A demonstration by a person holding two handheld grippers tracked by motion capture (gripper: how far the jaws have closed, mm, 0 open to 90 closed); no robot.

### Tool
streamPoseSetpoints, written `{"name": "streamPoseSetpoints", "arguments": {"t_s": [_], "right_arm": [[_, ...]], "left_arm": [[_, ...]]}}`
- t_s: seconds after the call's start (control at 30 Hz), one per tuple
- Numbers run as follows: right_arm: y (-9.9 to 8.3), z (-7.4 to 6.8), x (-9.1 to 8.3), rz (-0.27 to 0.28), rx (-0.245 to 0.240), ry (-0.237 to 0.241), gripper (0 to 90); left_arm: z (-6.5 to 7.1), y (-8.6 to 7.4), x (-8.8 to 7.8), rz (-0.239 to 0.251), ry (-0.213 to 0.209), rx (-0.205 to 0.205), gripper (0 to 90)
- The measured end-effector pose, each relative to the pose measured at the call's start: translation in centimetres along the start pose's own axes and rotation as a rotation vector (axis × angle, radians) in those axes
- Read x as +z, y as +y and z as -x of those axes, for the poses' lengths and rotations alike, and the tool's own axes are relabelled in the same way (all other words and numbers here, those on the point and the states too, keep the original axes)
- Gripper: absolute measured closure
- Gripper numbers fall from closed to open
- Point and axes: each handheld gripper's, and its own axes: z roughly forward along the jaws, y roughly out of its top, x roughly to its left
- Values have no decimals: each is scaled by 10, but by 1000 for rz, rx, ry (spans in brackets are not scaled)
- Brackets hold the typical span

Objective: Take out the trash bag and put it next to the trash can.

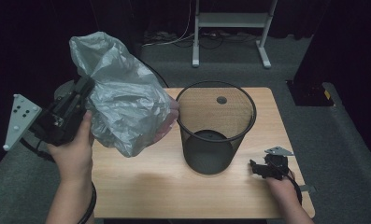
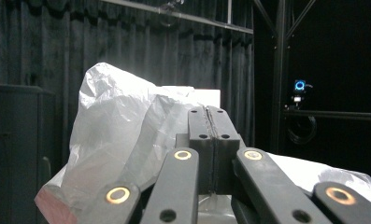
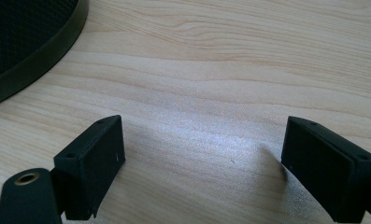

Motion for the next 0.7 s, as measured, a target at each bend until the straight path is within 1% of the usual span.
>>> {"name": "streamPoseSetpoints", "arguments": {"t_s": [0.23, 0.27, 0.3, 0.43, 0.5, 0.7], "right_arm": [[0, 1, -1, 2, 9, 3, 133], [0, 2, -1, 6, 6, 4, 133], [0, 2, -1, 6, 6, 4, 133], [1, 2, -2, 7, 12, 6, 133], [1, 2, -2, 8, 12, 7, 133], [2, 3, -2, 14, 12, 7, 134]], "left_arm": [[-8, -13, -2, -44, 18, -10, 895], [-11, -18, -3, -60, 23, -12, 894], [-11, -18, -3, -60, 23, -12, 895], [-17, -27, -3, -87, 37, -14, 894], [-21, -33, -3, -109, 43, -25, 894], [-29, -50, 1, -169, 63, -35, 895]]}}
